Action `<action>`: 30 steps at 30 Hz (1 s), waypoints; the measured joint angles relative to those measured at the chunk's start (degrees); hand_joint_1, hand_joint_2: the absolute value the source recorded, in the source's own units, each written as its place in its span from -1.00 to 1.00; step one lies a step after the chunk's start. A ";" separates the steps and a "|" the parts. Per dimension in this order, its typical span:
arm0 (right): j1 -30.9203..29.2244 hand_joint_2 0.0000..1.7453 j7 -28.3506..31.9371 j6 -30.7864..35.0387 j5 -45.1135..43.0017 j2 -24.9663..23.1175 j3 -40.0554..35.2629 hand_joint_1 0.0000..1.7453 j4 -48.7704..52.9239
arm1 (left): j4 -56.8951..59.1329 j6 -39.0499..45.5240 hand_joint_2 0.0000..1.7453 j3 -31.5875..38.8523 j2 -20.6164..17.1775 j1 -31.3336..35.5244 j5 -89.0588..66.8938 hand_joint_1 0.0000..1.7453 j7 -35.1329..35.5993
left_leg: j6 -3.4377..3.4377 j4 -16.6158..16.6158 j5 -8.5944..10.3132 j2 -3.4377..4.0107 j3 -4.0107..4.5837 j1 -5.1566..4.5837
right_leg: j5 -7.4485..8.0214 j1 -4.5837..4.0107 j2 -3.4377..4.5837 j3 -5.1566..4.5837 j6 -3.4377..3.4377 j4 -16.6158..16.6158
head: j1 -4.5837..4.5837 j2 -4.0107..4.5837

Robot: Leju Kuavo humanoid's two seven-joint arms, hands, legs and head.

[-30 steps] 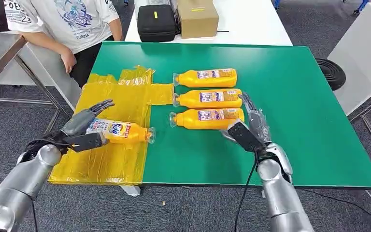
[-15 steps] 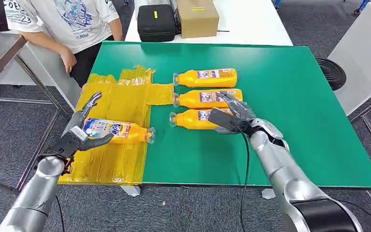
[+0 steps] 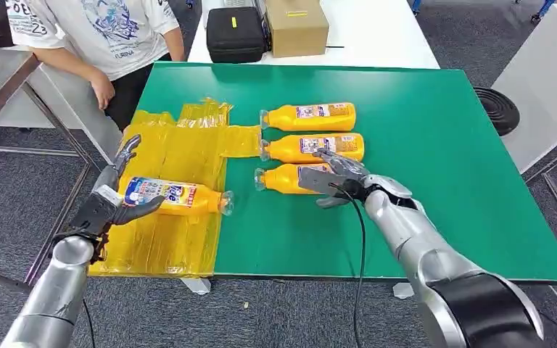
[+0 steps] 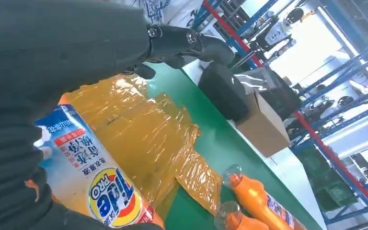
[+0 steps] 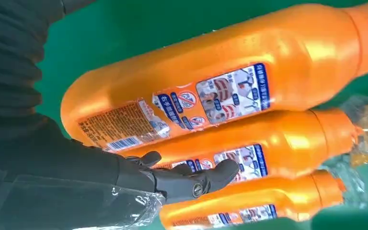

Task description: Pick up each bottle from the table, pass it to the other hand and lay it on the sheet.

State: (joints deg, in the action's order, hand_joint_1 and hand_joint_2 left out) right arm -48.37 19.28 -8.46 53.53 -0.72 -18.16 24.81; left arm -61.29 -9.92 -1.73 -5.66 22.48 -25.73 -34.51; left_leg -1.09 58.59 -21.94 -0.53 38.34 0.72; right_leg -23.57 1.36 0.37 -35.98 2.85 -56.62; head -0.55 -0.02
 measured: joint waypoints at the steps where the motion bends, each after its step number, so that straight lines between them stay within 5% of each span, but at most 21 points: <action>1: -0.09 1.00 -0.04 0.02 -0.02 0.15 -0.11 -1.00 -0.24 | 0.15 -0.02 1.00 0.00 0.00 -0.04 0.00 -1.00 -0.09 | 0.00 0.00 0.00 0.00 0.01 0.00 | 0.00 0.00 0.00 0.00 0.00 0.00 | 0.00 0.00; 30: -1.78 1.00 -6.36 -3.10 1.01 3.89 -0.79 -1.00 -5.11 | 3.30 0.57 1.00 0.92 0.02 -0.86 -0.18 -1.00 0.44 | 0.00 0.00 0.00 0.01 0.00 0.00 | 0.00 0.00 0.01 0.00 0.00 0.00 | 0.00 0.00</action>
State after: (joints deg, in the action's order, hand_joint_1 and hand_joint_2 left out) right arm -50.15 12.92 -11.56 54.53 3.17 -18.95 19.69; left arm -57.99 -9.35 -0.81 -5.64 21.62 -25.90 -34.07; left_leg -1.09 58.59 -21.94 -0.53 38.34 0.72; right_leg -23.58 1.36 0.37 -35.98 2.85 -56.62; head -0.55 -0.02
